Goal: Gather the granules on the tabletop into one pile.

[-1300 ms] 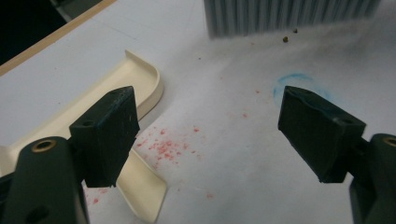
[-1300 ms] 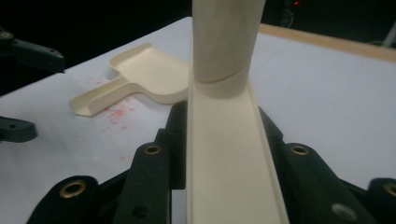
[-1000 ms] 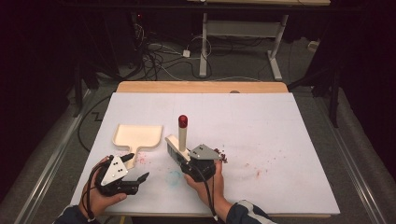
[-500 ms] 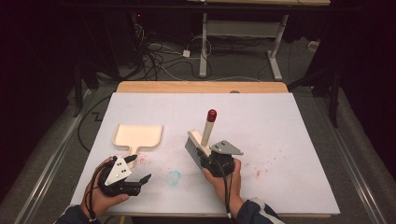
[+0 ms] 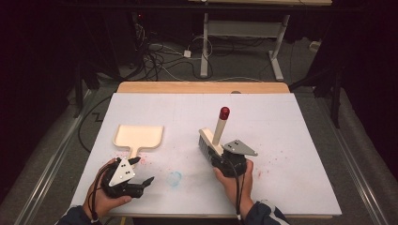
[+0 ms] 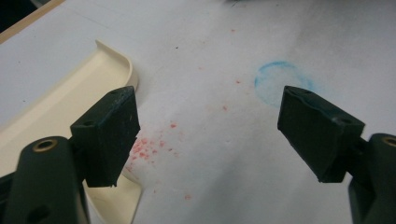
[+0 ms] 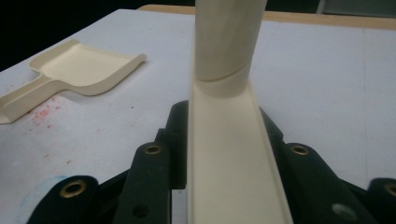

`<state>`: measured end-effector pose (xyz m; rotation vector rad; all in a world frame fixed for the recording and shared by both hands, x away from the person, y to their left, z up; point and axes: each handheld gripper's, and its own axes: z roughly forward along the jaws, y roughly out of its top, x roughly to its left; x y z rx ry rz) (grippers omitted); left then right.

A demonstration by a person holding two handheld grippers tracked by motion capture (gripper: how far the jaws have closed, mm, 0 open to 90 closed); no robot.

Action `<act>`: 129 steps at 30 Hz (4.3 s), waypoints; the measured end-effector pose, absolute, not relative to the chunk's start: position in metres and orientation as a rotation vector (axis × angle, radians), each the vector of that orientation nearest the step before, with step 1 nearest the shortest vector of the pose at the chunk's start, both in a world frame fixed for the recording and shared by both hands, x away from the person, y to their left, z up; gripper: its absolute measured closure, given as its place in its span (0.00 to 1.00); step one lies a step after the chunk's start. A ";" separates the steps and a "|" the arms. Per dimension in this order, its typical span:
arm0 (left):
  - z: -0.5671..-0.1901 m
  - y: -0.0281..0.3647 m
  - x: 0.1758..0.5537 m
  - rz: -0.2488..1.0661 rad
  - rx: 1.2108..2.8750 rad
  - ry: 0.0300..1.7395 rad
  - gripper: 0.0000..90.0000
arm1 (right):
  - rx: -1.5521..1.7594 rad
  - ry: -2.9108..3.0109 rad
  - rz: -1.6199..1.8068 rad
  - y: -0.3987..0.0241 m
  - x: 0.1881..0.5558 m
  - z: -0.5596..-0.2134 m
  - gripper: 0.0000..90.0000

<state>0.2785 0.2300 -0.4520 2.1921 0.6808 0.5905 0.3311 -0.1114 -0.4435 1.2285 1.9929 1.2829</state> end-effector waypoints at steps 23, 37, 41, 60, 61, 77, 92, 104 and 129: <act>-0.452 0.229 0.279 0.615 2.210 0.671 0.22 | 0.480 2.448 1.439 -0.175 0.318 -0.421 0.75; -0.454 0.228 0.279 0.601 2.226 0.659 0.22 | 0.438 2.533 1.415 -0.186 0.349 -0.448 0.75; -0.454 0.228 0.279 0.593 2.226 0.657 0.22 | 0.453 2.519 1.425 -0.185 0.353 -0.443 0.75; -0.457 0.226 0.284 0.558 2.241 0.670 0.22 | 0.465 2.381 1.222 -0.144 0.449 -0.437 0.75; -0.458 0.226 0.284 0.557 2.244 0.669 0.22 | 0.466 2.377 1.226 -0.142 0.452 -0.442 0.75; -0.459 0.225 0.282 0.549 2.256 0.671 0.22 | 0.260 2.480 1.345 -0.165 0.418 -0.453 0.74; -0.456 0.225 0.279 0.563 2.247 0.654 0.22 | 0.723 2.215 1.256 -0.185 0.384 -0.433 0.75; -0.454 0.223 0.279 0.554 2.241 0.636 0.23 | 1.172 2.019 1.077 -0.152 0.342 -0.448 0.75; -0.453 0.222 0.279 0.546 2.233 0.629 0.23 | 1.212 1.865 1.056 -0.112 0.337 -0.451 0.75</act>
